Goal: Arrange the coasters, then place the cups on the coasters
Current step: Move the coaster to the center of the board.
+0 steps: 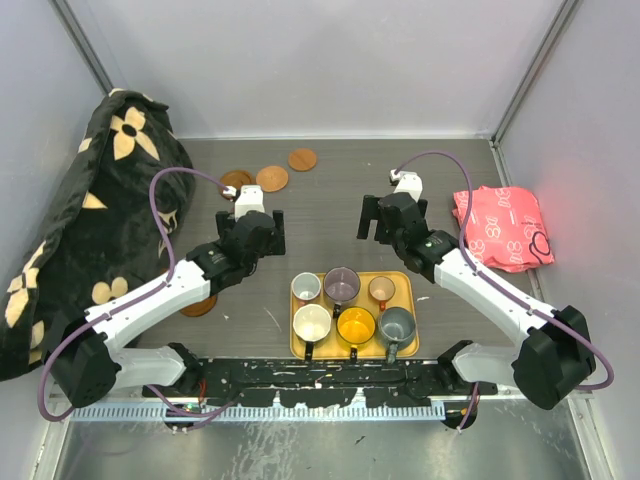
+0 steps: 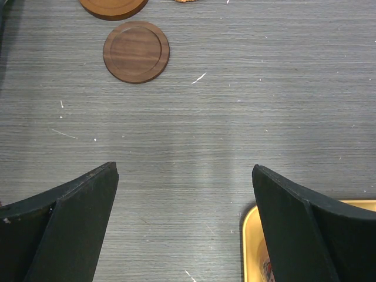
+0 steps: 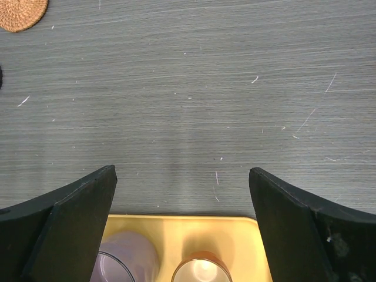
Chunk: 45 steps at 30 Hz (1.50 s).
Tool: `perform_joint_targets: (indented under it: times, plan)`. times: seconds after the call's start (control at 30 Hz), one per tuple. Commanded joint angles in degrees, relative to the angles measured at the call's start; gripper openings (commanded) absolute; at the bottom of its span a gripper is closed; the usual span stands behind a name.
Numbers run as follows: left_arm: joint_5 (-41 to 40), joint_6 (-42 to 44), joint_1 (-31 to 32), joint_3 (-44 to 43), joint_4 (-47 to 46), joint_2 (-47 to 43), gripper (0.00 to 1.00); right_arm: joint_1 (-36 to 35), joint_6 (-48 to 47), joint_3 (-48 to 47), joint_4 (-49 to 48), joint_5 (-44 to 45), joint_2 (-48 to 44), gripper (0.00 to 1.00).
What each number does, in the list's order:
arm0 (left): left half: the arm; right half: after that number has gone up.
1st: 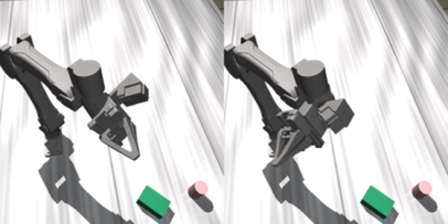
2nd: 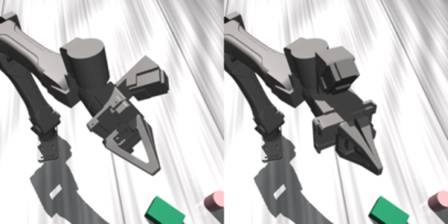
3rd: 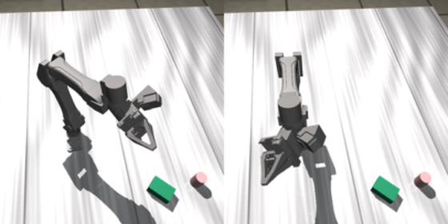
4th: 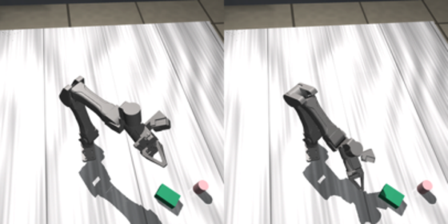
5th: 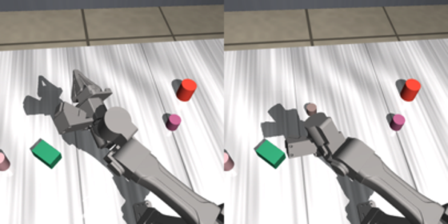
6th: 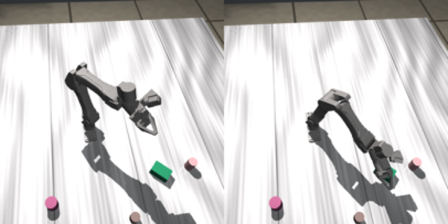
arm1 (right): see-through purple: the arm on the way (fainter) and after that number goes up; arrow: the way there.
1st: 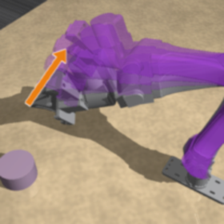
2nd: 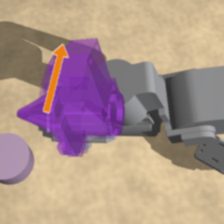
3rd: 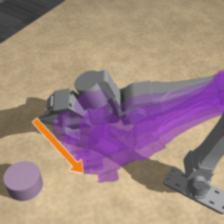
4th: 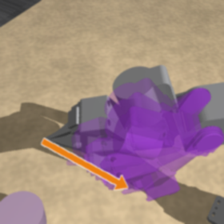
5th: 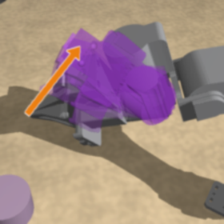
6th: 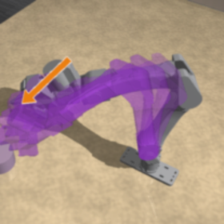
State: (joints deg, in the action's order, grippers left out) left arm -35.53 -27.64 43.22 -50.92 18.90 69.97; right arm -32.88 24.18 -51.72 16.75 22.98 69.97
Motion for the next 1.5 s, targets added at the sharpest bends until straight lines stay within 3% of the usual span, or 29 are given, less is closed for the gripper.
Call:
perform_joint_targets:
  times: [0.0, 0.23, 0.33, 0.87, 1.23, 1.47]
  plan:
    - [-0.52, -0.21, 0.05, -0.38, -1.67, -2.01, 0.98, 0.02, -0.48, -1.75, -2.71, -1.17, -1.59, 1.00]
    - [-0.81, -1.17, 0.08, -0.76, 0.50, -2.66, 0.98, 0.01, -1.39, -4.42, -5.62, -3.88, 2.29, 1.00]
    - [-1.68, -2.36, 0.06, -0.78, 2.07, -3.14, 0.98, 0.00, -2.34, -8.99, -5.67, -5.76, 7.25, 0.95]
    - [-0.36, -8.75, -0.05, 1.82, 9.32, -6.25, 0.98, 0.09, -6.88, -54.27, -0.12, -9.89, 48.81, 0.62]
    - [0.54, -8.85, -0.01, 1.97, 10.08, -7.75, 0.98, 0.54, -7.14, -71.87, 0.96, -9.89, 62.89, 0.58]
    - [0.99, -8.99, -0.05, 2.05, 9.79, -7.17, 0.98, 1.26, -6.83, -76.39, 1.79, -12.12, 65.58, 0.60]
